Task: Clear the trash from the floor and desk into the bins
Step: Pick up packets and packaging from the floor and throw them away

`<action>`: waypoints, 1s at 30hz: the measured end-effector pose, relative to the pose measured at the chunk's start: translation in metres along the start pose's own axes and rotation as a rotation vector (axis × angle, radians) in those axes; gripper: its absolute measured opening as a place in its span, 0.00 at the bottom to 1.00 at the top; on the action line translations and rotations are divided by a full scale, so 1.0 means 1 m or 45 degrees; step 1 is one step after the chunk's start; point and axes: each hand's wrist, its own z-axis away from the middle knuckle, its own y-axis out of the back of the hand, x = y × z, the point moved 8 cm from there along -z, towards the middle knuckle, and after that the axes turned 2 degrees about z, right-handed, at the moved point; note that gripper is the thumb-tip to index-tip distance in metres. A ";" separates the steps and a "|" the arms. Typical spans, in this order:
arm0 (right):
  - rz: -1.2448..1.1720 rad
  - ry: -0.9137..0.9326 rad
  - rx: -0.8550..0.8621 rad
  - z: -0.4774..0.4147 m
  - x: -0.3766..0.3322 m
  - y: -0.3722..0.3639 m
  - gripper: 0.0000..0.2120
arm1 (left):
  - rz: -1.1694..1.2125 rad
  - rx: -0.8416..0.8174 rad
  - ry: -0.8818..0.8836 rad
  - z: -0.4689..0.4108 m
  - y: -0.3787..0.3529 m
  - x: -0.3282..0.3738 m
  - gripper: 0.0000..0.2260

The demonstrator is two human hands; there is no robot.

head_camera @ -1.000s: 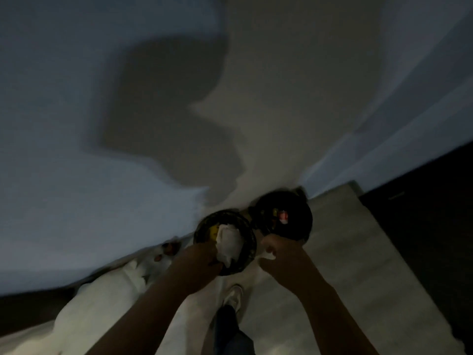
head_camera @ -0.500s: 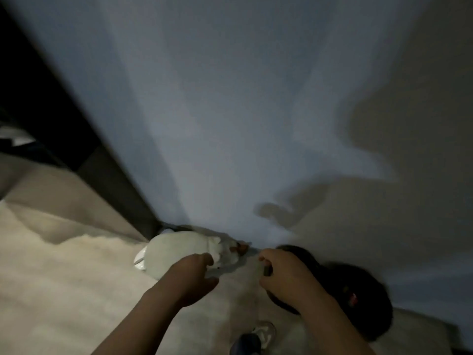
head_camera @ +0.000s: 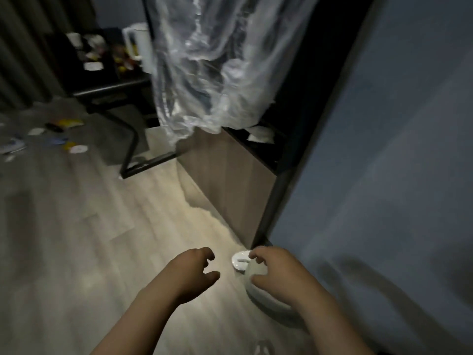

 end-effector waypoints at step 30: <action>0.446 0.977 -0.270 -0.366 -0.464 -0.020 0.23 | 0.371 0.735 0.723 -0.044 0.356 -0.324 0.19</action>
